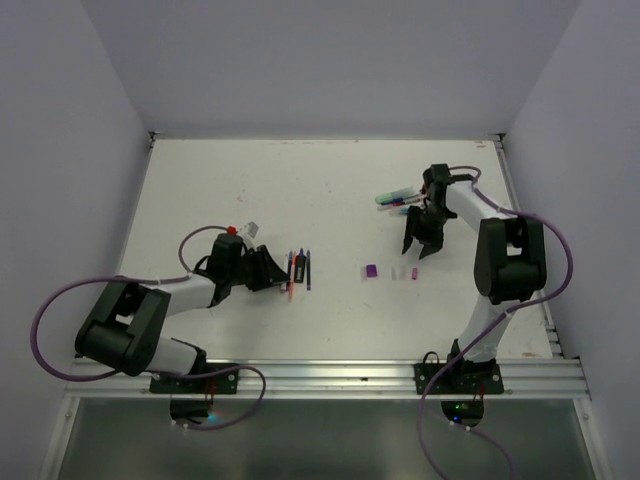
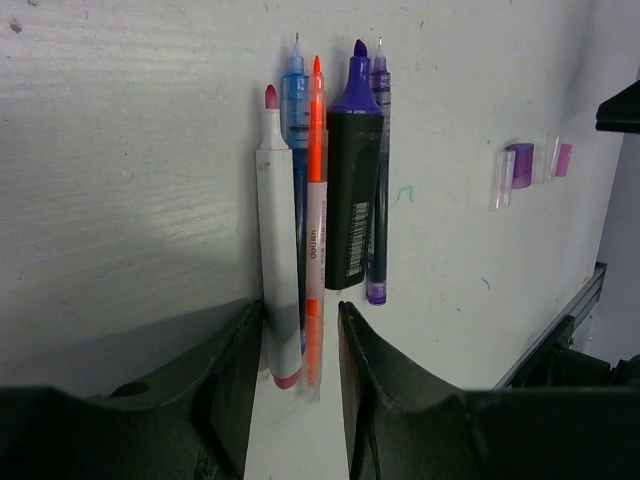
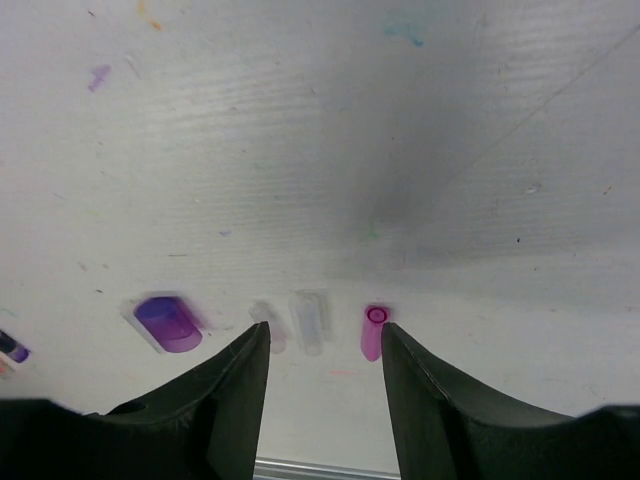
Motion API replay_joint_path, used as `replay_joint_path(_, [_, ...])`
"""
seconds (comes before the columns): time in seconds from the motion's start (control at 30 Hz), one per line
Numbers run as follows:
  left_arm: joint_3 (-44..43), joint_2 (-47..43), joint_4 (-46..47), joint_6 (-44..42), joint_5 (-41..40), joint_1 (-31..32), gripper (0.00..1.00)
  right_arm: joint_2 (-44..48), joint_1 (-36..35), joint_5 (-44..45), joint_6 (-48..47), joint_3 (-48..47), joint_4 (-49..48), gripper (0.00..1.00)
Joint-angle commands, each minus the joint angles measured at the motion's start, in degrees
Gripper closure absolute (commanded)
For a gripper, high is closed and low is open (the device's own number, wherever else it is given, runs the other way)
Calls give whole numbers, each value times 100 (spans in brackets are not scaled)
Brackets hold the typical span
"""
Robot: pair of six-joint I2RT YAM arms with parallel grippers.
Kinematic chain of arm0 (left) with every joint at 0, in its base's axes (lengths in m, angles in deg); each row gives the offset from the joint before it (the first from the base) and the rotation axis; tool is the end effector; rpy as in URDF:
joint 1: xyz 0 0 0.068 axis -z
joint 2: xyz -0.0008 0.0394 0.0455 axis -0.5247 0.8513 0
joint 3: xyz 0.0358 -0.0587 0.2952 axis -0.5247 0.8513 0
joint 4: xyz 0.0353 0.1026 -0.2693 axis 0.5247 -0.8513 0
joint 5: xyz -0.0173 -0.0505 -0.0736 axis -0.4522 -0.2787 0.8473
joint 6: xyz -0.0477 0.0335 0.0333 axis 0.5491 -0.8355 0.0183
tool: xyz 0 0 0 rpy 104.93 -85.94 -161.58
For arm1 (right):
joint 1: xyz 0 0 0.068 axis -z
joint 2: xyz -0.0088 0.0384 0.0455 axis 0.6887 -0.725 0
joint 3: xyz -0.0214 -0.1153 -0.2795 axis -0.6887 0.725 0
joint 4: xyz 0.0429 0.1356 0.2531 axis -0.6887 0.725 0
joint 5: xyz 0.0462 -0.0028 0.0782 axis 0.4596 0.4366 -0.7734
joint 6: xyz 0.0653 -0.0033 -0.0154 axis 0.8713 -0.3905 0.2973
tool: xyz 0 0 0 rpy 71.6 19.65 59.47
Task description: Open the pen caps
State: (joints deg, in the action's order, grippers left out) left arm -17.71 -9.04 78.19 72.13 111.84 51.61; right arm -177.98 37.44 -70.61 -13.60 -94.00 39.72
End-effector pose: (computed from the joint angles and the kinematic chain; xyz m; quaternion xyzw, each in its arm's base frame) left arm 0.2365 -0.1088 0.1184 -0.1062 0.8947 -0.3672 0.2310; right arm 0.3793 0.0484 0.1725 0.1159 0.9892 0.0838 0.0310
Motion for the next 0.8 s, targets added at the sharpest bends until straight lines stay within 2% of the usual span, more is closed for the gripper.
replay_joint_path(0.0, [158, -48, -443, -110, -219, 25, 60, 215, -15, -39, -19, -542, 215, 48])
replay_joint_path(0.2, [132, -171, -575, -206, -289, 16, 60, 39, -15, 93, 305, -1219, 163, 48])
replay_joint_path(0.53, [-35, -224, -768, -417, -298, 16, 59, -760, -7, 304, 1869, -2011, -426, 53])
replay_joint_path(0.77, [-298, -444, -1234, -742, -535, 16, 59, -1647, -15, 233, 1950, -3116, -453, 54])
